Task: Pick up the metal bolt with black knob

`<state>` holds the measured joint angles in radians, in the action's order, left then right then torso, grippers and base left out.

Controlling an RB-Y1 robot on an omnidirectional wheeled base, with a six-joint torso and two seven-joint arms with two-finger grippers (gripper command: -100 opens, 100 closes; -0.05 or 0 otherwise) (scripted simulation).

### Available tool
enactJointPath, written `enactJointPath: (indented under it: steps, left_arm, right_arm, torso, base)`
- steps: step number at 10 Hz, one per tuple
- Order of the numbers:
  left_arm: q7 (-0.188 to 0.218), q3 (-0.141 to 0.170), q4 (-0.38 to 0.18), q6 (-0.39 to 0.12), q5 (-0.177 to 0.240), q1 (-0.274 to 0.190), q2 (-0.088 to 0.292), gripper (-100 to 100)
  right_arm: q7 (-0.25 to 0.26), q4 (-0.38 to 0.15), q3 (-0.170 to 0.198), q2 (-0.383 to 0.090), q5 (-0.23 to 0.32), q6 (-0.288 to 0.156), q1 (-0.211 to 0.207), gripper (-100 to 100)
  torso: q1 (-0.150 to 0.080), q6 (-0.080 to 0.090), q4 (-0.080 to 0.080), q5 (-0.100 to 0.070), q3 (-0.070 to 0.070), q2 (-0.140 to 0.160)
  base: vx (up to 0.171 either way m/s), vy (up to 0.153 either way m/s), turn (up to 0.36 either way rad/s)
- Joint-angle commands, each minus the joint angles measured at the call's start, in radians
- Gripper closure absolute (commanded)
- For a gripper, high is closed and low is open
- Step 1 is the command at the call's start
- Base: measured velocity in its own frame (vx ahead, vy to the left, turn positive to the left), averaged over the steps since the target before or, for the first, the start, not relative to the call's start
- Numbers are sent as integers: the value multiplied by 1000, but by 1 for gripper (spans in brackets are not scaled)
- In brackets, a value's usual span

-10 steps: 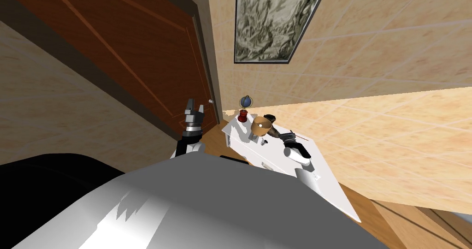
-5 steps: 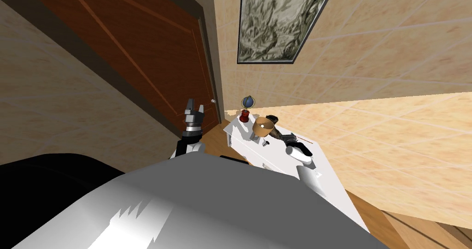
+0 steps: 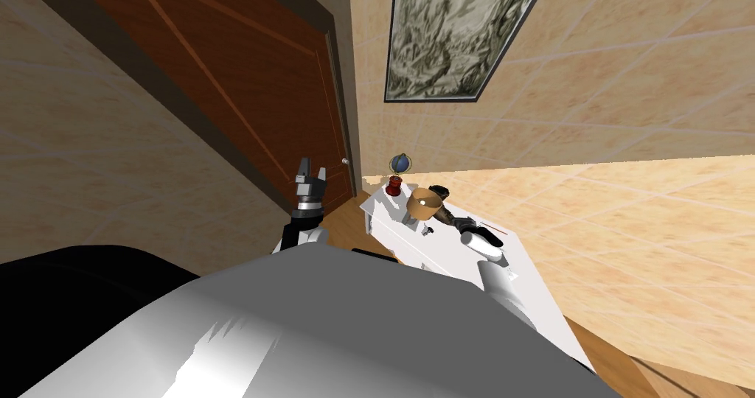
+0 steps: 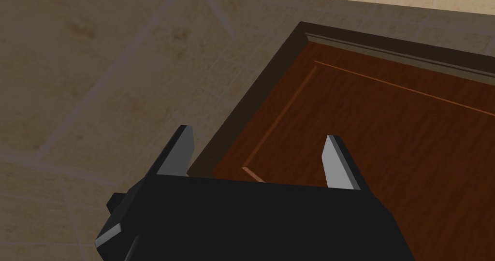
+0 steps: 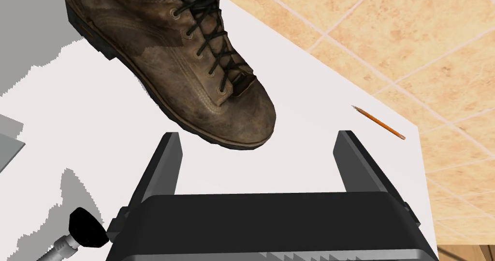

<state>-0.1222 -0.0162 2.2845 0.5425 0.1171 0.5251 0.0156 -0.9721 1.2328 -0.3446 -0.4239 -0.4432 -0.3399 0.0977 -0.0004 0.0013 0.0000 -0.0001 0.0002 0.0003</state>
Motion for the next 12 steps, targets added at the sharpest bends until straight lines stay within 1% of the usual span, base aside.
enactJointPath:
  steps: [1, 2, 3, 4, 5, 6, 7, 8, 9, 10, 11, 12]
  left_arm:
    - [0, 0, 0, 0, 0, 0, 0, 0]
    - [0, 0, 0, 0, 0, 0, 0, 0]
    - [0, 0, 0, 0, 0, 0, 0, 0]
    - [0, 0, 0, 0, 0, 0, 0, 0]
    - [0, 0, 0, 0, 0, 0, 0, 0]
    - [0, 0, 0, 0, 0, 0, 0, 0]
    - [0, 0, 0, 0, 0, 0, 0, 0]
    - [0, 0, 0, 0, 0, 0, 0, 0]
    - [0, 0, 0, 0, 0, 0, 0, 0]
    - [0, 0, 0, 0, 0, 0, 0, 0]
    - [0, 0, 0, 0, 0, 0, 0, 0]
    - [0, 0, 0, 0, 0, 0, 0, 0]
  right_arm:
    - [-50, -50, -15, -23, -22, -35, 34, -100]
    - [-60, -76, -15, -23, -22, -35, 34, -100]
    - [-94, -119, -31, -43, -39, -69, 68, -100]
    - [-114, -142, -31, -43, -39, -69, 68, -100]
    - [-147, -176, -46, -62, -57, -102, 100, -100]
    - [-166, -201, -46, -62, -57, -102, 100, -100]
    - [-166, -207, -46, -62, -57, -102, 100, -100]
    - [-215, -239, -60, -81, -73, -135, 132, -100]
    - [-217, -269, -60, -81, -73, -135, 132, -100]
    - [-257, -301, -74, -99, -89, -166, 163, -100]
    - [-266, -332, -74, -99, -89, -166, 163, -100]
    - [-266, -335, -74, -99, -89, -166, 163, -100]
  torso:
    - [0, 0, 0, 0, 0, 0]
    - [0, -1, 0, 0, 0, 0]
    - [0, 0, 0, 0, 0, 0]
    - [0, -1, 0, 0, 0, 0]
    - [0, 0, 0, 0, 0, 0]
    - [0, -1, 0, 0, 0, 0]
    - [0, 0, 0, 0, 0, 0]
    - [0, 0, 0, 0, 0, 0]
    - [0, -1, 0, 0, 0, 0]
    - [0, 0, 0, 0, 0, 0]
    - [0, -1, 0, 0, 0, 0]
    - [0, 0, 0, 0, 0, 0]
  base:
    - [-12, 2, 107]
    - [-9, -3, 81]
    - [-14, -1, 114]
    - [-12, -3, 76]
    - [-14, -1, 124]
    - [-11, -4, 60]
    - [-5, -2, -15]
    - [-10, 1, 99]
    - [-9, -3, 81]
    - [-15, -2, 115]
    - [-11, -4, 54]
    - [-4, -1, -21]
